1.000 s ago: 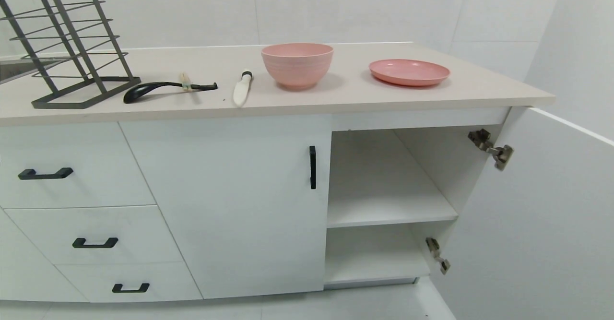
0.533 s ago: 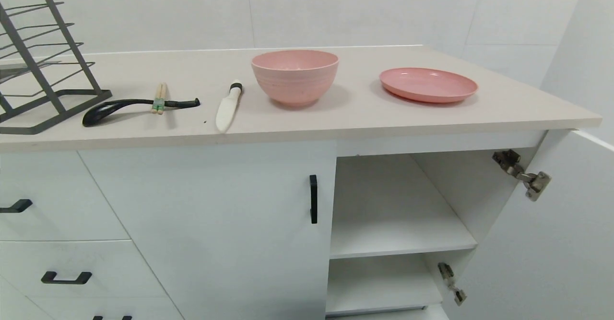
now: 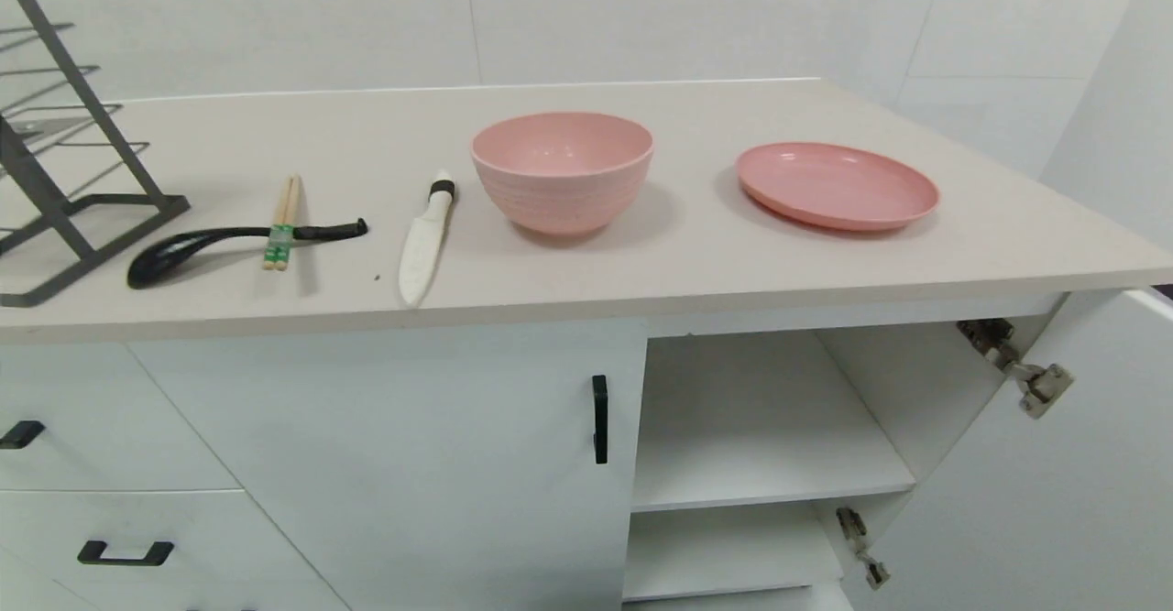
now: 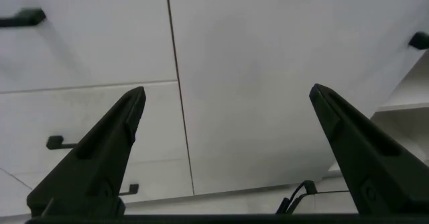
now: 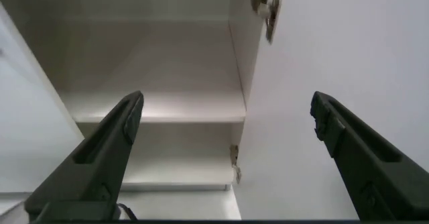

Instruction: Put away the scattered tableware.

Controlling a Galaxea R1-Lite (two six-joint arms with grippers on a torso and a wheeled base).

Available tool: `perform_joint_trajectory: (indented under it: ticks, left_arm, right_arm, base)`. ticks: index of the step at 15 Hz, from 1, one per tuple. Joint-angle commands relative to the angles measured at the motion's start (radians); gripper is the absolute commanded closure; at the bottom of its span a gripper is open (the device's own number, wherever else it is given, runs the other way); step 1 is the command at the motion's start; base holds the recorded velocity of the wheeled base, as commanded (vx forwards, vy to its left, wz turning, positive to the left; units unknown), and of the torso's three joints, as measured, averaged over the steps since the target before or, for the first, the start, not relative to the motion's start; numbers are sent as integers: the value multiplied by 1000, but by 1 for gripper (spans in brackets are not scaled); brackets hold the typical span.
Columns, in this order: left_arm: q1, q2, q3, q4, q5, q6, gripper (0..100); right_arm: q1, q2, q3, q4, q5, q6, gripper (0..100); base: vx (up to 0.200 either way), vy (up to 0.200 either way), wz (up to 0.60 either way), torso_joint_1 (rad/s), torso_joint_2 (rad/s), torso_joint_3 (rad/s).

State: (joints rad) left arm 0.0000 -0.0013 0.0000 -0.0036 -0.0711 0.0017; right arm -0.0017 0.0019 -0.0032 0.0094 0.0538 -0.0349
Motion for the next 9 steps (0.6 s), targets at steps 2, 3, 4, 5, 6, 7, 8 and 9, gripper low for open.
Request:
perform_joint_trajectory:
  ticks: [2, 3, 4, 5, 6, 7, 8, 9]
  left_arm:
    - [0, 1, 0, 1, 1, 0, 0]
    - [0, 1, 0, 1, -1, 1, 0]
    - [0, 1, 0, 1, -1, 1, 0]
    - [0, 1, 0, 1, 1, 3, 0]
    - [0, 1, 0, 1, 1, 3, 0]
    - [0, 1, 0, 1, 1, 3, 0]
    - [0, 1, 0, 1, 1, 3, 0]
    - [0, 1, 0, 1, 1, 3, 0]
  right_arm:
    - [0, 0, 0, 0, 0, 1, 0]
    - [0, 0, 0, 0, 0, 1, 0]
    - [0, 0, 0, 0, 0, 6, 0]
    - [0, 0, 0, 0, -2, 13, 0]
    - [0, 0, 0, 0, -2, 13, 0]
    - [0, 0, 0, 0, -2, 13, 0]
    - [0, 0, 0, 0, -2, 13, 0]
    - [0, 0, 0, 0, -2, 13, 0]
  base:
    - [0, 0, 0, 178, -689, -183]
    - [0, 0, 0, 217, -574, -227]
    - [0, 0, 0, 242, -515, -222]
    - [0, 0, 0, 246, -486, -207]
    - [0, 0, 0, 198, -466, -222]
    - [0, 0, 0, 85, -481, -217]
    - [0, 0, 0, 51, -481, -222]
    - [0, 0, 0, 159, -481, -217]
